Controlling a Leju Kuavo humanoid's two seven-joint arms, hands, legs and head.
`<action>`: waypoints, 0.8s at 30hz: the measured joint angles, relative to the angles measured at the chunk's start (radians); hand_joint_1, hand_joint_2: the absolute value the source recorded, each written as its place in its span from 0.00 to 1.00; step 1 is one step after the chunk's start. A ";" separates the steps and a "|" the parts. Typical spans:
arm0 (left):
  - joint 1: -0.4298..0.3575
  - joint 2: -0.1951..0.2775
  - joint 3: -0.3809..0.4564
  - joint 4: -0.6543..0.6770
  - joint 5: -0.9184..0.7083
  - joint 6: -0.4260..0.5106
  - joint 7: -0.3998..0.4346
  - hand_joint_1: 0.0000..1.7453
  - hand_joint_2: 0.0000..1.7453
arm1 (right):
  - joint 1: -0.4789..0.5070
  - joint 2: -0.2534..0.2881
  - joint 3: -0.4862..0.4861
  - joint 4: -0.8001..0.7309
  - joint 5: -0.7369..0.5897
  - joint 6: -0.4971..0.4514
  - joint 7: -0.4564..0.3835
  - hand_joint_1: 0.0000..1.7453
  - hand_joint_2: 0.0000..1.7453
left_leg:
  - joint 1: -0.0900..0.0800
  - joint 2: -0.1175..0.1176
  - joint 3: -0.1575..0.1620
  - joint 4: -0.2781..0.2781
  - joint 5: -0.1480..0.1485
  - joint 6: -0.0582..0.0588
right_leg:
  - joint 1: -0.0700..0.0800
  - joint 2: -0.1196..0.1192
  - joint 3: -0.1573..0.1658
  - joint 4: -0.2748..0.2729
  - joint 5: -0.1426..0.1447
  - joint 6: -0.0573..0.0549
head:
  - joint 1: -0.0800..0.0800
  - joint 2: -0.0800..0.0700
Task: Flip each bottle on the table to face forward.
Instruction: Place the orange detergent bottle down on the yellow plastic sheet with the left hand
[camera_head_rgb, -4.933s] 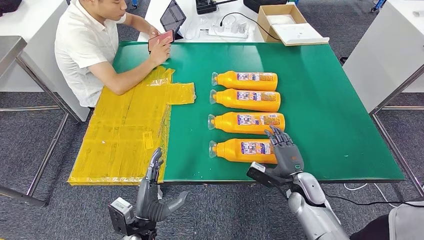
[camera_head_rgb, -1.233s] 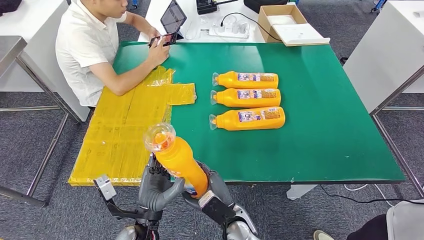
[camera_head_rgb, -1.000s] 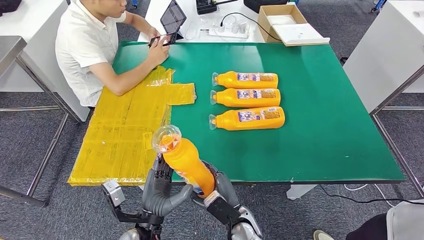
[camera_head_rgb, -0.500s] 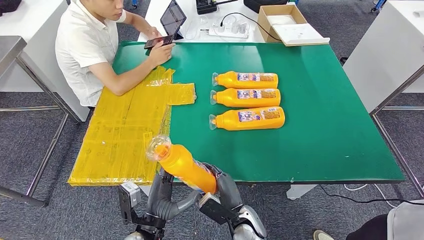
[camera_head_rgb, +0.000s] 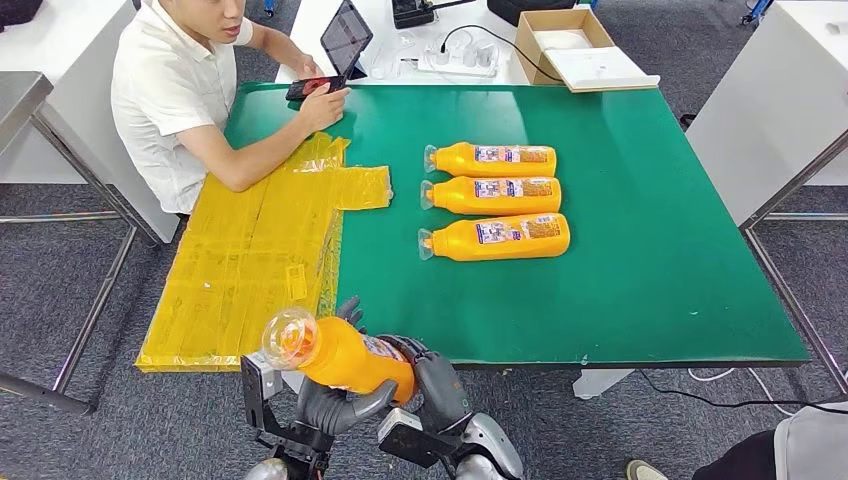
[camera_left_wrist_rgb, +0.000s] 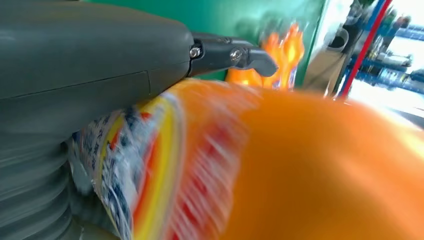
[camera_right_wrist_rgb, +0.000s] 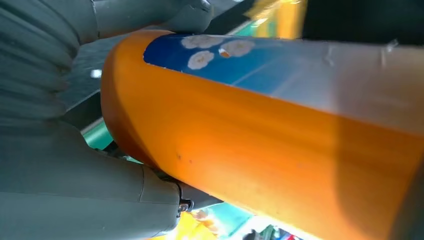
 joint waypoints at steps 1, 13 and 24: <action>0.000 -0.003 0.001 0.000 0.028 -0.014 0.000 0.00 1.00 | 0.003 0.005 0.002 -0.002 -0.015 -0.001 -0.016 1.00 1.00 | 0.000 0.000 0.000 0.000 0.000 0.000 | 0.000 0.000 0.000 0.000 0.000 0.000 | 0.000 0.000; 0.005 -0.013 0.020 -0.062 0.112 0.029 -0.053 1.00 1.00 | -0.018 0.030 0.040 0.013 -0.109 0.027 -0.049 0.10 1.00 | 0.000 0.000 0.000 0.000 0.000 0.000 | 0.000 0.000 0.000 0.000 0.000 0.000 | 0.000 0.000; -0.001 -0.016 0.049 -0.065 0.118 0.081 -0.064 1.00 1.00 | -0.019 0.032 0.081 0.038 -0.127 0.059 -0.055 0.00 0.00 | 0.000 0.000 0.000 0.000 0.000 0.000 | 0.000 0.000 -0.001 0.000 0.000 0.000 | 0.000 0.000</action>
